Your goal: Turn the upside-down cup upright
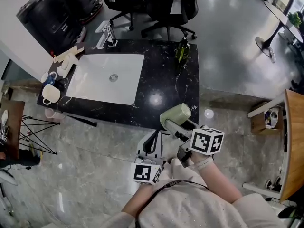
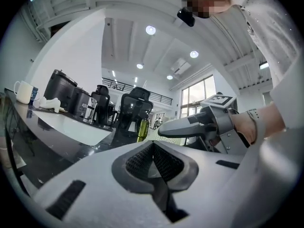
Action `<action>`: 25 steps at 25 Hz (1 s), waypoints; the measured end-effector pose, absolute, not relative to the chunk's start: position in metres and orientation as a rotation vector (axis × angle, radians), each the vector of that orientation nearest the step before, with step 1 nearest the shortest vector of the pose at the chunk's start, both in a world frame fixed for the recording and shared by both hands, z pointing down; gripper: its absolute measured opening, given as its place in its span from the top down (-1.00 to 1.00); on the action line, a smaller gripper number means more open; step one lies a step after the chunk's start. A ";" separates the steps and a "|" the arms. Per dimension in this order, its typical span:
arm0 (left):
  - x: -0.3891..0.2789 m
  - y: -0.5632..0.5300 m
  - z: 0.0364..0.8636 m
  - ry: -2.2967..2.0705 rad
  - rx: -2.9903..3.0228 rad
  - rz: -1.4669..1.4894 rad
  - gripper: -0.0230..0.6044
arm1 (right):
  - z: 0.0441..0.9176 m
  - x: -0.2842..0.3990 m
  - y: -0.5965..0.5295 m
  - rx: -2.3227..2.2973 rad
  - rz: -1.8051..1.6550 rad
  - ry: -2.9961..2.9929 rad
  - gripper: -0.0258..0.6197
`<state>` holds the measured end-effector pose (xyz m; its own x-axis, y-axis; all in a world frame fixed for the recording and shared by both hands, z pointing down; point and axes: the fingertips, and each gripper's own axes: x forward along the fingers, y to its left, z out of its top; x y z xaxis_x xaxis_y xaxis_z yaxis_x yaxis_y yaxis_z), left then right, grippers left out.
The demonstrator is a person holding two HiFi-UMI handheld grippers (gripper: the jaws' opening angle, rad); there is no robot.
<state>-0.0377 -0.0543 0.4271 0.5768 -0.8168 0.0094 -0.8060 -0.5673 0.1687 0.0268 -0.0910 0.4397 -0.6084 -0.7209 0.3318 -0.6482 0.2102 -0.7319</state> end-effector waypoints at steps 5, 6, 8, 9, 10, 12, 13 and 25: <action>-0.043 -0.049 0.428 -1.405 2.652 -0.092 0.90 | 0.452 0.020 -0.083 -1.111 -1.613 2.005 -0.12; -0.046 -0.049 0.429 -1.415 2.647 -0.087 0.90 | 0.455 0.019 -0.083 -1.073 -1.640 1.945 -0.12; -0.052 -0.048 0.431 -1.433 2.632 -0.078 0.90 | 0.455 0.015 -0.084 -0.963 -1.676 1.826 -0.12; -0.055 -0.048 0.431 -1.441 2.624 -0.075 0.90 | 0.453 0.011 -0.085 -0.892 -1.694 1.755 -0.12; -0.058 -0.047 0.432 -1.449 2.618 -0.073 0.90 | 0.450 0.008 -0.086 -0.816 -1.711 1.674 -0.12; -0.061 -0.046 0.431 -1.460 2.614 -0.067 0.90 | 0.444 0.002 -0.088 -0.660 -1.738 1.506 -0.12; -0.062 -0.046 0.431 -1.462 2.615 -0.063 0.90 | 0.441 -0.001 -0.089 -0.583 -1.744 1.429 -0.12; -0.072 -0.043 0.427 -1.490 2.636 -0.009 0.90 | 0.431 -0.002 -0.097 0.011 -1.661 0.914 -0.12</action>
<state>-0.0724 -0.0433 0.4271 0.5174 -0.8543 0.0505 -0.8536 -0.5110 0.1015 -0.0016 -0.0973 0.4313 -0.3192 -0.8264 -0.4638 0.8340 -0.0125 -0.5517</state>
